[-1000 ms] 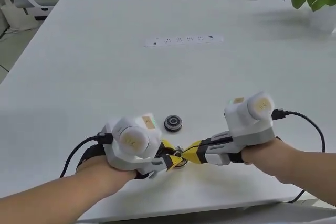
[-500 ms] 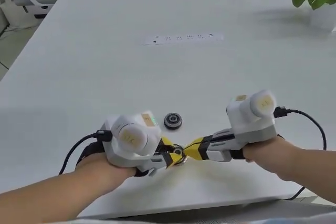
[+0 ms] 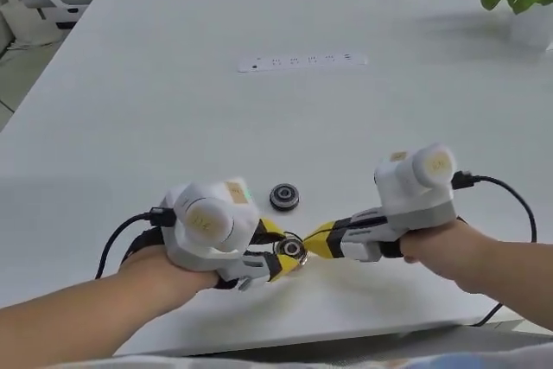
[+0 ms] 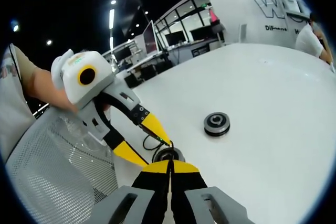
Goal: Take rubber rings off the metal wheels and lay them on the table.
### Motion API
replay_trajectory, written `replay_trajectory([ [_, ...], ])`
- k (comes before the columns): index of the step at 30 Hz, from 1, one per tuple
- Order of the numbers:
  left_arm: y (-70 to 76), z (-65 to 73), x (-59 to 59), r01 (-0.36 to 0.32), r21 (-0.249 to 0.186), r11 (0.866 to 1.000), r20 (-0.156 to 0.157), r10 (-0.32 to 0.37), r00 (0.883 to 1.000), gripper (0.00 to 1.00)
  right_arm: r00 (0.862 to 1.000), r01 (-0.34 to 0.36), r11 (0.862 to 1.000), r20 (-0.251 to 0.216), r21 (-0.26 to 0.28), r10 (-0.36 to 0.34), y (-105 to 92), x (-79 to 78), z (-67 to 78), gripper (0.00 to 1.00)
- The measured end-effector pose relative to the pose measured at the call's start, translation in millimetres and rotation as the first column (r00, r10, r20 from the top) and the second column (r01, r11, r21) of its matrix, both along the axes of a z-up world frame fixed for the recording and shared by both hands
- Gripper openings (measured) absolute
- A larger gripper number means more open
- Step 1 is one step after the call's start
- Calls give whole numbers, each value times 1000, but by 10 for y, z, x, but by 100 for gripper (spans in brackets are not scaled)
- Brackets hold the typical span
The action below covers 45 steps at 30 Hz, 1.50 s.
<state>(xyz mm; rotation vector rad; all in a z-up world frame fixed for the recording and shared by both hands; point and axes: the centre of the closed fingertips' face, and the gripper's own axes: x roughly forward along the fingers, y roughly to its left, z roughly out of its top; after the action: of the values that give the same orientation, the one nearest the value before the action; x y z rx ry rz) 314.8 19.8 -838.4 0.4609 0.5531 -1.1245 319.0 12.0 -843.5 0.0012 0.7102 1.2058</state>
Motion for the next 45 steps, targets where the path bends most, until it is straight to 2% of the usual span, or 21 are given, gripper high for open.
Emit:
replay_trajectory([
  [4, 30, 105, -3, -4, -20, 1000, 4, 4, 1000, 25, 1000, 4, 1000, 0, 2, -4, -9, 7, 5, 0],
  [7, 61, 168, -21, -8, -36, 999, 1, 8, 1000, 31, 1000, 1, 1000, 0, 5, -1, -3, -2, 20, 0],
  [21, 348, 481, -193, -26, -88, 996, 16, 27, 999, 48, 999, -33, 999, 3, 19, 33, 54, -67, 97, 0],
  [25, 423, 546, -221, -58, -113, 992, 4, 59, 998, 54, 999, -33, 999, 1, 29, 33, 62, -70, 132, 0],
  [29, 501, 588, -247, -88, -131, 988, -3, 88, 996, 60, 999, -32, 998, -7, 49, 32, 102, -74, 185, 0],
  [33, 604, 598, -271, -107, -126, 986, 2, 108, 994, 65, 999, -46, 997, -6, 58, 47, 162, -94, 226, 0],
  [41, 799, 612, -318, -150, -124, 981, -6, 151, 989, 67, 998, -59, 995, -9, 80, 60, 301, -111, 281, 0],
  [45, 877, 584, -345, -159, -102, 982, 5, 160, 987, 68, 998, -63, 995, -10, 80, 64, 368, -108, 280, 0],
])
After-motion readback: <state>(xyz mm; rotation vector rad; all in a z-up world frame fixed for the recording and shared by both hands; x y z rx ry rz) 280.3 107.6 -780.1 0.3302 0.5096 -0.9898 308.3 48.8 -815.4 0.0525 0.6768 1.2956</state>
